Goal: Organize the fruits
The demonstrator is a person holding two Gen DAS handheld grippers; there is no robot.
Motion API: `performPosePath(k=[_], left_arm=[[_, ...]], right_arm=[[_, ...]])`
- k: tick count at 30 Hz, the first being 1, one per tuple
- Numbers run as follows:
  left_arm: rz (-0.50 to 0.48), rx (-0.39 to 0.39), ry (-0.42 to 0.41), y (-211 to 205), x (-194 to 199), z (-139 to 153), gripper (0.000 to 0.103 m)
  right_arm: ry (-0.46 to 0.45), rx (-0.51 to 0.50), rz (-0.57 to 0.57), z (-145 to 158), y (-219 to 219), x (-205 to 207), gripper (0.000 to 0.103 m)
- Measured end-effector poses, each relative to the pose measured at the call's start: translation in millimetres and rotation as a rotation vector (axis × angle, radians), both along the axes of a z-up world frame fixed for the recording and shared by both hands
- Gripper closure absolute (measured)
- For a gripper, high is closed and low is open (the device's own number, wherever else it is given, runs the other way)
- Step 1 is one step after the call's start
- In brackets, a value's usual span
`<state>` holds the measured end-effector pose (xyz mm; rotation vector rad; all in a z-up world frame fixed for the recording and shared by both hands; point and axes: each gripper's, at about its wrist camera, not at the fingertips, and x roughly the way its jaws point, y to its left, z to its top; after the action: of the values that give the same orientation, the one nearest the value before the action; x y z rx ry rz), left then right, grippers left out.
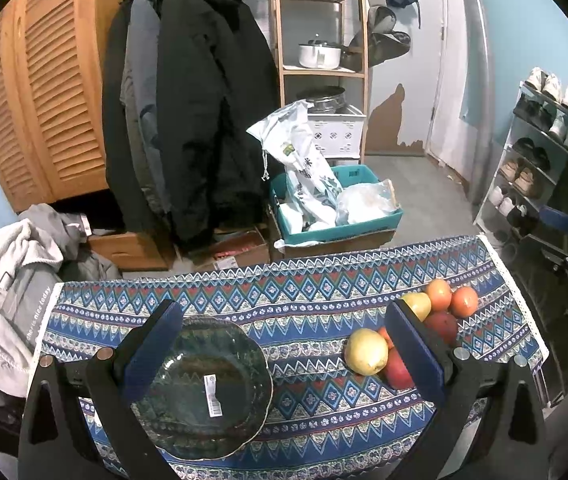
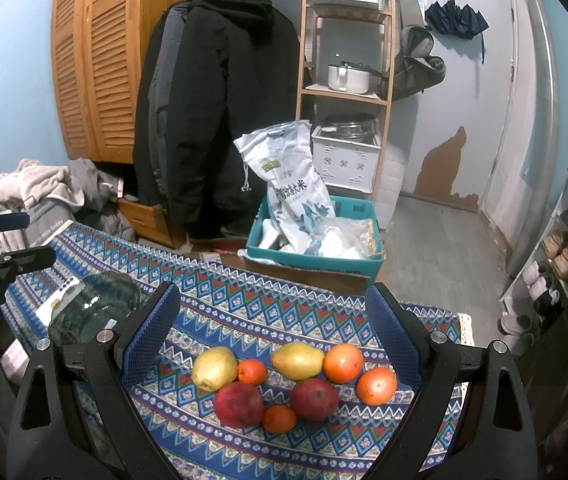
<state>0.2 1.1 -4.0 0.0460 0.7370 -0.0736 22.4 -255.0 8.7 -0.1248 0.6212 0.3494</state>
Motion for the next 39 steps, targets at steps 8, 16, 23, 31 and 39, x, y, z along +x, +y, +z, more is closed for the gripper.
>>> performPosePath(k=[8, 16, 23, 31, 39], left_arm=[[0.002, -0.002, 0.001, -2.2, -1.2, -2.9, 0.001], [0.002, -0.015, -0.003, -1.0, -2.3, -1.4, 0.001], [-0.002, -0.02, 0.002, -1.8, -2.2, -1.6, 0.001], [-0.004, -0.02, 0.005, -3.0, -1.8, -2.2, 0.001], [-0.005, -0.023, 0.006, -3.7, -2.4, -2.7, 0.001]], right_arm=[[0.003, -0.001, 0.0, -0.8, -0.1, -0.9, 0.011], [0.004, -0.001, -0.001, -0.3, -0.7, -0.4, 0.011], [0.006, 0.001, 0.0, 0.0, -0.8, -0.2, 0.011], [0.006, 0.0, 0.0, -0.1, -0.4, -0.1, 0.011], [0.007, 0.001, 0.0, -1.3, -0.9, -0.6, 0.011]])
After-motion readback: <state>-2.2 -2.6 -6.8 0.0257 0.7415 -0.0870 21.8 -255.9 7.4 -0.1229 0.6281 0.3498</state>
